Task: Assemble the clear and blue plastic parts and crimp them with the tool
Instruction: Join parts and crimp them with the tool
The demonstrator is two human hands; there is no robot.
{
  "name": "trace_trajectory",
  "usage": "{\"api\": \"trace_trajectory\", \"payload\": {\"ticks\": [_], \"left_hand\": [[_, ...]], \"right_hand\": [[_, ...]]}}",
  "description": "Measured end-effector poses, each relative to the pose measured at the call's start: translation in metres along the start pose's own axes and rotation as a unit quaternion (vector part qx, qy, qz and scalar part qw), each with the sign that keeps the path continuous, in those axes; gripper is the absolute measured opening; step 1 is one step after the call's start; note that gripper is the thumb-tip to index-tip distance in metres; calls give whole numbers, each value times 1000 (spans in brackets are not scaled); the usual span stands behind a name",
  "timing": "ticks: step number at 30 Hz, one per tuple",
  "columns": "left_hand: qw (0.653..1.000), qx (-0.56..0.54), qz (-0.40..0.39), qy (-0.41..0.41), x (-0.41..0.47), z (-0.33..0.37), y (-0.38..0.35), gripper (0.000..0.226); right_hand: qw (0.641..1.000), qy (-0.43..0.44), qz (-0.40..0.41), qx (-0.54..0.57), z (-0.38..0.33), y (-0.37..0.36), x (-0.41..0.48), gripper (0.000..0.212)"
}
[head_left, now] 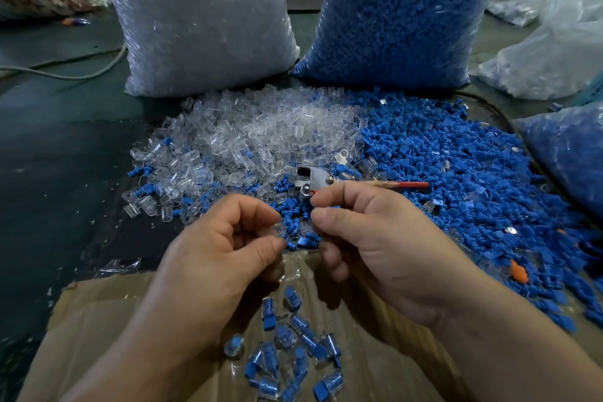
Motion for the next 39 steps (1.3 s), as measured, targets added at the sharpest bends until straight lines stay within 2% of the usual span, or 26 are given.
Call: {"api": "trace_trajectory", "payload": {"ticks": [3, 6, 9, 11, 16, 19, 23, 25, 27, 30, 35, 39], "left_hand": [[997, -75, -8, 20, -1, 0, -4, 30], [994, -108, 2, 32, -2, 3, -4, 28], [992, -118, 11, 36, -3, 7, -3, 38], [993, -110, 13, 30, -4, 9, -4, 45], [997, -61, 36, 5, -4, 16, -2, 36], [999, -23, 39, 5, -5, 19, -3, 40], [998, -5, 56, 0, -6, 19, -3, 32], [998, -16, 62, 4, -5, 17, -2, 25], [998, -33, 48, 6, -5, 15, -4, 24], [999, -49, 22, 3, -6, 16, -8, 31], [997, -78, 13, -11, -6, 18, -12, 23], [997, -75, 10, -6, -6, 17, -10, 29]], "right_hand": [[999, -4, -26, 26, 1, -3, -2, 12], [999, 15, -34, 30, 0, -7, -5, 12], [999, 35, -29, -11, -1, -7, -5, 13], [998, 47, -31, -33, -3, -7, -5, 12], [997, 65, -40, 5, -5, -10, -8, 11], [997, 61, -39, 11, -3, -14, -8, 5], [992, 91, -20, -87, -2, -17, -9, 19], [964, 153, 3, -216, -6, -16, -13, 15], [917, 223, 30, -329, -10, -16, -16, 7], [848, 302, 60, -430, -17, -21, -20, 8], [809, 326, 36, -488, -18, -27, -21, 24], [809, 319, 14, -493, -18, -27, -19, 22]]}}
Point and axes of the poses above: each hand's wrist, its own x-axis towards the middle knuckle, its own y-axis out of the back of the hand, z = x × y, the point moved 5 cm from there along x, towards the middle knuckle, and after that the axes turned 5 degrees about x, right-handed, at the moved point
